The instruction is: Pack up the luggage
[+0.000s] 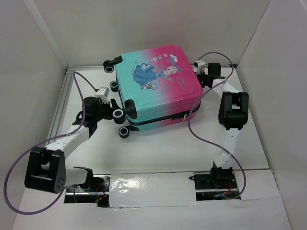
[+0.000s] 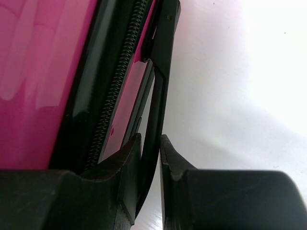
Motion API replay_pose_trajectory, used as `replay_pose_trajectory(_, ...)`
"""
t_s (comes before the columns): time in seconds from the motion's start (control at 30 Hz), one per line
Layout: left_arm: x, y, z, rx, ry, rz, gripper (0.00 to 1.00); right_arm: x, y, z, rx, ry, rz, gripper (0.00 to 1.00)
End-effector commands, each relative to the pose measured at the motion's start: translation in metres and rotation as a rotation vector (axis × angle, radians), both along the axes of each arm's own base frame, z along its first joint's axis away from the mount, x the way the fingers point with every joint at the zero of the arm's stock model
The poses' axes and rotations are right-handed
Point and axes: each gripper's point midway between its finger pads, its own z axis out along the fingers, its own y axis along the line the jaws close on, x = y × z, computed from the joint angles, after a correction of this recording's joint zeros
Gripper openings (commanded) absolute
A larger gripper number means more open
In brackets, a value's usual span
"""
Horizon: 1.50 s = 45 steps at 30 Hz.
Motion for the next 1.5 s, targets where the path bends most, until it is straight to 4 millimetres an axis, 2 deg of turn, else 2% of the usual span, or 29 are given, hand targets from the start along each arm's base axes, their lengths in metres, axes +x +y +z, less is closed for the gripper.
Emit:
replay_pose_trajectory(0.0, 0.018, -0.007, 0.018, 0.028, -0.155, -0.177, 0.7, -0.04, -0.015, -0.064, -0.075, 0.166, 0.06, 0.0)
replay_pose_trajectory(0.03, 0.019, -0.005, 0.017, 0.016, -0.156, -0.189, 0.7, -0.039, -0.014, -0.059, -0.069, 0.156, 0.065, 0.0)
replay_pose_trajectory(0.07, 0.015, -0.003, 0.015, 0.002, -0.213, -0.286, 0.7, -0.043, -0.014, -0.061, -0.073, 0.169, 0.073, 0.0)
replay_pose_trajectory(0.2, 0.008, 0.002, 0.006, 0.004, -0.262, -0.339, 0.7, -0.043, -0.012, -0.061, -0.066, 0.169, 0.079, 0.0)
replay_pose_trajectory(0.27, 0.006, -0.002, -0.002, -0.01, -0.258, -0.406, 0.69, -0.043, -0.012, -0.061, -0.066, 0.169, 0.079, 0.0)
replay_pose_trajectory(0.4, 0.018, -0.009, -0.002, -0.031, -0.232, -0.508, 0.66, -0.046, -0.008, -0.066, -0.07, 0.182, 0.095, 0.0)
replay_pose_trajectory(0.5, 0.012, -0.016, -0.002, -0.058, -0.238, -0.578, 0.65, -0.047, -0.009, -0.071, -0.077, 0.192, 0.09, 0.0)
replay_pose_trajectory(0.63, 0.017, -0.017, 0.009, -0.049, -0.298, -0.585, 0.65, -0.047, -0.009, -0.071, -0.083, 0.187, 0.097, 0.0)
replay_pose_trajectory(0.7, 0.016, -0.023, -0.002, -0.073, -0.244, -0.624, 0.65, -0.047, -0.009, -0.071, -0.083, 0.187, 0.097, 0.0)
replay_pose_trajectory(0.87, 0.031, -0.036, 0.002, -0.046, -0.255, -0.661, 0.57, -0.047, -0.008, -0.071, -0.075, 0.186, 0.103, 0.0)
replay_pose_trajectory(1.03, 0.043, -0.051, -0.01, -0.005, -0.188, -0.705, 0.5, -0.047, -0.006, -0.07, -0.068, 0.185, 0.108, 0.0)
replay_pose_trajectory(1.1, 0.05, -0.049, -0.011, 0.018, -0.193, -0.695, 0.49, -0.048, -0.002, -0.07, -0.069, 0.185, 0.117, 0.0)
replay_pose_trajectory(1.23, 0.052, -0.048, -0.014, 0.025, -0.181, -0.691, 0.41, -0.051, -0.001, -0.073, -0.068, 0.194, 0.118, 0.0)
replay_pose_trajectory(1.27, 0.052, -0.048, -0.014, 0.029, -0.177, -0.695, 0.34, -0.052, -0.001, -0.077, -0.067, 0.203, 0.118, 0.0)
replay_pose_trajectory(1.33, 0.057, -0.049, -0.018, 0.014, -0.151, -0.703, 0.26, -0.052, -0.001, -0.078, -0.067, 0.203, 0.118, 0.0)
replay_pose_trajectory(1.37, 0.057, -0.049, -0.021, 0.015, -0.133, -0.709, 0.19, -0.052, -0.001, -0.078, -0.067, 0.203, 0.118, 0.0)
replay_pose_trajectory(1.4, 0.061, -0.049, -0.015, 0.018, -0.142, -0.709, 0.13, -0.051, -0.003, -0.078, -0.074, 0.204, 0.113, 0.0)
replay_pose_trajectory(1.43, 0.061, -0.049, -0.021, 0.014, -0.129, -0.709, 0.07, -0.051, -0.003, -0.078, -0.074, 0.204, 0.113, 0.0)
replay_pose_trajectory(1.47, 0.062, -0.049, -0.02, 0.017, -0.138, -0.709, 0.04, -0.051, -0.004, -0.079, -0.082, 0.205, 0.107, 0.0)
